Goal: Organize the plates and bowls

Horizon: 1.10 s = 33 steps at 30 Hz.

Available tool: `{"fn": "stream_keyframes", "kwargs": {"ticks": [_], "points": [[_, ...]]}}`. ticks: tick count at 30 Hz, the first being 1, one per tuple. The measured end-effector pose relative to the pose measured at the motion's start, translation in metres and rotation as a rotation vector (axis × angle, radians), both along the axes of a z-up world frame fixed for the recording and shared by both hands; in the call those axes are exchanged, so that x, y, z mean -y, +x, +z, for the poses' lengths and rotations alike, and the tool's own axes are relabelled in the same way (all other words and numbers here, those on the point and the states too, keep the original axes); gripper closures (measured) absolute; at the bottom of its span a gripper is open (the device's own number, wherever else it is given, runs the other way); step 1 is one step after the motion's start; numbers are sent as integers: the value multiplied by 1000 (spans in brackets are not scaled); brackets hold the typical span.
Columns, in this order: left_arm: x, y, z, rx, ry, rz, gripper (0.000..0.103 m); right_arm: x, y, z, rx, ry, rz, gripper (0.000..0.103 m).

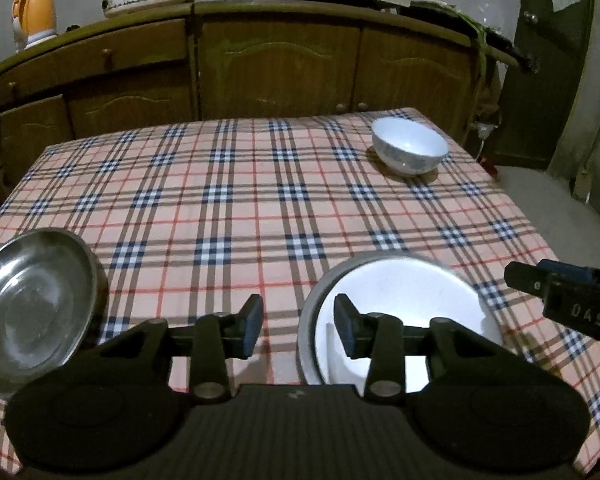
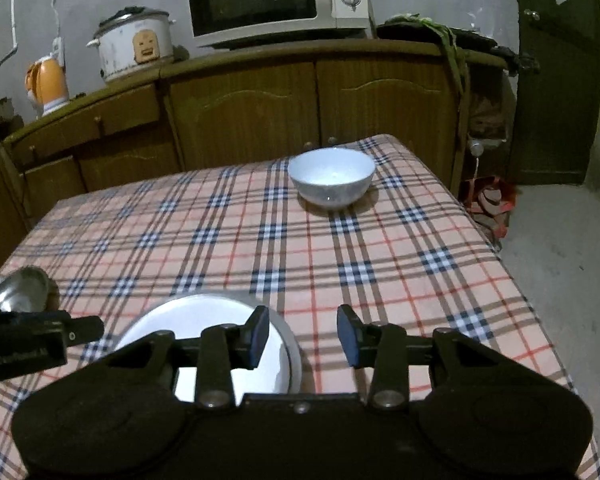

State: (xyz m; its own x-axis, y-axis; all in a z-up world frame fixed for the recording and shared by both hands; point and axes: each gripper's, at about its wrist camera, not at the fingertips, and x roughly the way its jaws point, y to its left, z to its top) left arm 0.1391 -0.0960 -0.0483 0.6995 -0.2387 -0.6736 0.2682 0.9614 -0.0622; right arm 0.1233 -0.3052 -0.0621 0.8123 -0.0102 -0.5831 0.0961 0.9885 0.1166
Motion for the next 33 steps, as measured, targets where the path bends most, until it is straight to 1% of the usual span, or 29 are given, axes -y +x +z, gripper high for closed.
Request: {"fn": "stream_keyframes", "kwargs": {"ticks": [9,14,19,27,33], "points": [[14,10,19,52,31,-16,57,13,6,19,39,14,-4,49],[22,15,25,74,43,-30,55,20,10,24,56,18,-11,46],[30,21,30,88,51,-39,52,27,16,25,61,28,-18,43],[42,35,28,91,76,-61,51,40,29,21,60,36,-33,42],[53,53,26,86,95,-78,50,54,48,19,56,38,-41,40]]}}
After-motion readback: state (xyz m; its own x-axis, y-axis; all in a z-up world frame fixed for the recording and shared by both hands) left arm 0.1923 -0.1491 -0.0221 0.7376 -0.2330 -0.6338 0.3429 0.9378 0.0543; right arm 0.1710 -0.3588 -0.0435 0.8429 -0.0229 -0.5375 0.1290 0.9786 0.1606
